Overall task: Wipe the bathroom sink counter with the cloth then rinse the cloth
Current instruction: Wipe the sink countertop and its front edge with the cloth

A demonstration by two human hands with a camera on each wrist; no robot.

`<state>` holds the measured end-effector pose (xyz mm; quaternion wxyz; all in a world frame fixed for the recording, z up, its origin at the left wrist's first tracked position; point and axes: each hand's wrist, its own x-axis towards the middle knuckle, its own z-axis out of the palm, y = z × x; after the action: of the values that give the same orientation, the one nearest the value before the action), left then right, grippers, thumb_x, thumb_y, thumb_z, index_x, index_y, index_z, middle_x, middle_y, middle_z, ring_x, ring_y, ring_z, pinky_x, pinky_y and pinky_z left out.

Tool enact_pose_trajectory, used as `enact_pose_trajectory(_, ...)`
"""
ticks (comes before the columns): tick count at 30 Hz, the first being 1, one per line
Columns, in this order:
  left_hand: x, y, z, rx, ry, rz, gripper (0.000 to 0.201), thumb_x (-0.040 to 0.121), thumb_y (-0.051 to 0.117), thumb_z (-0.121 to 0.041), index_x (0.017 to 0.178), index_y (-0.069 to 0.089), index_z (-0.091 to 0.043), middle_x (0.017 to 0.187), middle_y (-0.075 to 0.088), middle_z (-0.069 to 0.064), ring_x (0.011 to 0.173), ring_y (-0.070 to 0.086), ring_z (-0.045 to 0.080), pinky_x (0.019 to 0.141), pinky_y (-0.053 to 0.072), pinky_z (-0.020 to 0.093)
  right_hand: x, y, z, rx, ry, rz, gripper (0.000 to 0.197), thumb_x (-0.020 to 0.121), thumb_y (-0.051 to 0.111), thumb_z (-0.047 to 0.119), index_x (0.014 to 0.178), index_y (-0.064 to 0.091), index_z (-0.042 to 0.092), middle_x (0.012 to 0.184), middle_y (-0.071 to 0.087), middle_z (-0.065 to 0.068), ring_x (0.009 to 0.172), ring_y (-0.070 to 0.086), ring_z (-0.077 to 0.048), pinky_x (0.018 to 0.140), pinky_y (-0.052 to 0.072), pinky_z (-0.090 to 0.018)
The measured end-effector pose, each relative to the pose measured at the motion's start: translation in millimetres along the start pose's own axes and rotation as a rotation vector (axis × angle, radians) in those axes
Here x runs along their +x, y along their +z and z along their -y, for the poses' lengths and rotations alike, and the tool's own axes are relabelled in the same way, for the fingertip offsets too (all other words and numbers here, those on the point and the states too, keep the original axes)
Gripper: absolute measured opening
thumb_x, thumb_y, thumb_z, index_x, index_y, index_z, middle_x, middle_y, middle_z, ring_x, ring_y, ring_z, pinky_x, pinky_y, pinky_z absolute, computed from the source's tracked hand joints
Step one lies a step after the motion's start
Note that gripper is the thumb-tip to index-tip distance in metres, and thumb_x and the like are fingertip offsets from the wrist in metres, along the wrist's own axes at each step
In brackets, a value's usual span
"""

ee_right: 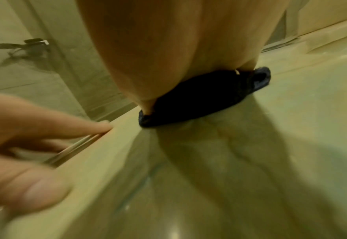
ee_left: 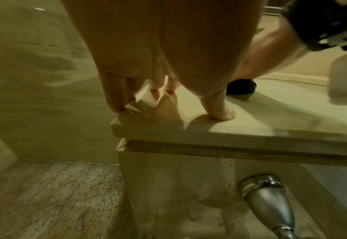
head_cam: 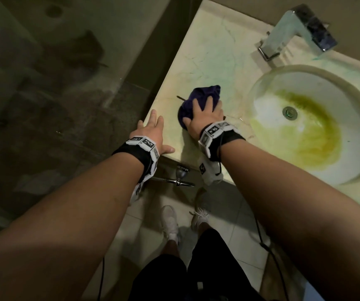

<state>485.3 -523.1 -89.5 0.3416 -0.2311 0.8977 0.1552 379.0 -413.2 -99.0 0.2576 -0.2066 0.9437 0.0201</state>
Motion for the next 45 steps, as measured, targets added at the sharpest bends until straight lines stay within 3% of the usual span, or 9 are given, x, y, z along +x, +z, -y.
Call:
enact_pose_trajectory(5, -2.8, -3.1, -3.7, -0.012, -0.002, -0.008, 0.101, 0.082, 0.062, -0.057, 0.152, -0.002, -0.021, 0.158, -0.019, -0.001, 0.145, 0.003, 0.038, 0.114, 0.025, 0.05, -39.0, 22.2, -23.0, -0.079, -0.179, 0.059, 0.069, 0.094, 0.038, 0.055, 0.151, 0.005, 0.034, 0.16, -0.01, -0.009, 0.145, -0.009, -0.038, 0.119, 0.005, -0.048)
enact_pose_trajectory(12, -2.2, 0.9, -12.6, -0.028, -0.059, -0.02, 0.1, 0.084, 0.059, -0.058, 0.152, -0.003, -0.019, 0.158, -0.019, -0.001, 0.145, 0.001, 0.039, 0.111, 0.027, 0.05, -20.0, 10.2, -29.1, -0.014, -0.02, 0.053, 0.068, 0.095, 0.038, 0.053, 0.151, 0.004, 0.034, 0.159, -0.01, -0.01, 0.144, -0.009, -0.041, 0.118, 0.005, -0.05)
enact_pose_trajectory(22, -3.4, -0.7, -23.2, -0.064, -0.129, -0.035, 0.101, 0.084, 0.06, -0.057, 0.152, -0.003, -0.016, 0.158, -0.019, 0.001, 0.144, 0.001, 0.043, 0.112, 0.025, 0.053, -48.3, 18.5, -59.2, -0.04, -0.123, 0.118, 0.064, 0.095, 0.038, 0.052, 0.15, 0.006, 0.039, 0.16, -0.011, -0.006, 0.145, -0.01, -0.036, 0.119, 0.005, -0.048)
enact_pose_trajectory(28, -0.2, 4.4, -31.9, -0.092, -0.179, -0.051, 0.102, 0.084, 0.058, -0.058, 0.152, -0.004, -0.015, 0.158, -0.02, 0.001, 0.143, -0.003, 0.044, 0.112, 0.021, 0.056, -21.4, 1.5, -49.3, -0.003, -0.012, 0.118, 0.064, 0.096, 0.041, 0.05, 0.15, 0.008, 0.038, 0.16, -0.009, -0.008, 0.144, -0.007, -0.041, 0.117, 0.009, -0.053)
enact_pose_trajectory(33, -0.9, 5.1, -39.1, -0.123, -0.22, -0.064, 0.106, 0.081, 0.06, -0.06, 0.152, -0.005, -0.014, 0.158, -0.019, 0.002, 0.143, -0.007, 0.043, 0.112, 0.021, 0.057, -43.7, 13.0, -50.1, -0.154, -0.099, 0.047, 0.063, 0.095, 0.04, 0.052, 0.149, 0.01, 0.039, 0.159, -0.017, -0.006, 0.145, -0.013, -0.035, 0.114, 0.004, -0.06)
enact_pose_trajectory(37, 0.9, 4.5, -47.5, -0.15, -0.244, -0.084, 0.11, 0.079, 0.062, -0.06, 0.152, -0.003, -0.01, 0.158, -0.016, 0.008, 0.144, -0.01, 0.041, 0.112, 0.021, 0.059, -46.4, 16.8, -70.8, -0.09, -0.124, 0.039, 0.066, 0.096, 0.041, 0.048, 0.15, 0.004, 0.038, 0.16, -0.002, -0.007, 0.145, 0.0, -0.036, 0.116, 0.013, -0.053)
enact_pose_trajectory(40, 3.7, 5.1, -44.8, -0.16, -0.17, -0.067, 0.1, 0.082, 0.061, -0.057, 0.152, -0.002, -0.024, 0.156, -0.021, 0.016, 0.144, -0.017, 0.035, 0.113, 0.017, 0.061, -26.8, 7.9, -78.7, 0.037, -0.089, 0.019, 0.066, 0.097, 0.042, 0.04, 0.148, 0.0, 0.043, 0.158, 0.002, -0.012, 0.143, 0.004, -0.042, 0.116, 0.016, -0.051)
enact_pose_trajectory(42, 4.5, 5.7, -41.8, -0.145, -0.131, -0.042, 0.092, 0.085, 0.057, -0.057, 0.15, -0.003, -0.035, 0.154, -0.025, 0.018, 0.144, -0.02, 0.034, 0.112, 0.016, 0.062, -13.0, 0.8, -71.4, 0.059, -0.057, 0.057, 0.061, 0.098, 0.041, 0.034, 0.147, 0.007, 0.047, 0.159, -0.005, -0.01, 0.143, -0.005, -0.043, 0.117, 0.01, -0.053)
enact_pose_trajectory(45, 5.6, 6.2, -41.1, -0.113, -0.12, -0.024, 0.09, 0.085, 0.054, -0.06, 0.15, -0.004, -0.038, 0.154, -0.026, 0.019, 0.143, -0.02, 0.035, 0.11, 0.017, 0.064, -9.1, -0.3, -54.0, 0.061, -0.067, 0.064, 0.055, 0.097, 0.04, 0.033, 0.146, 0.018, 0.045, 0.159, -0.009, -0.01, 0.143, -0.01, -0.043, 0.118, 0.003, -0.053)
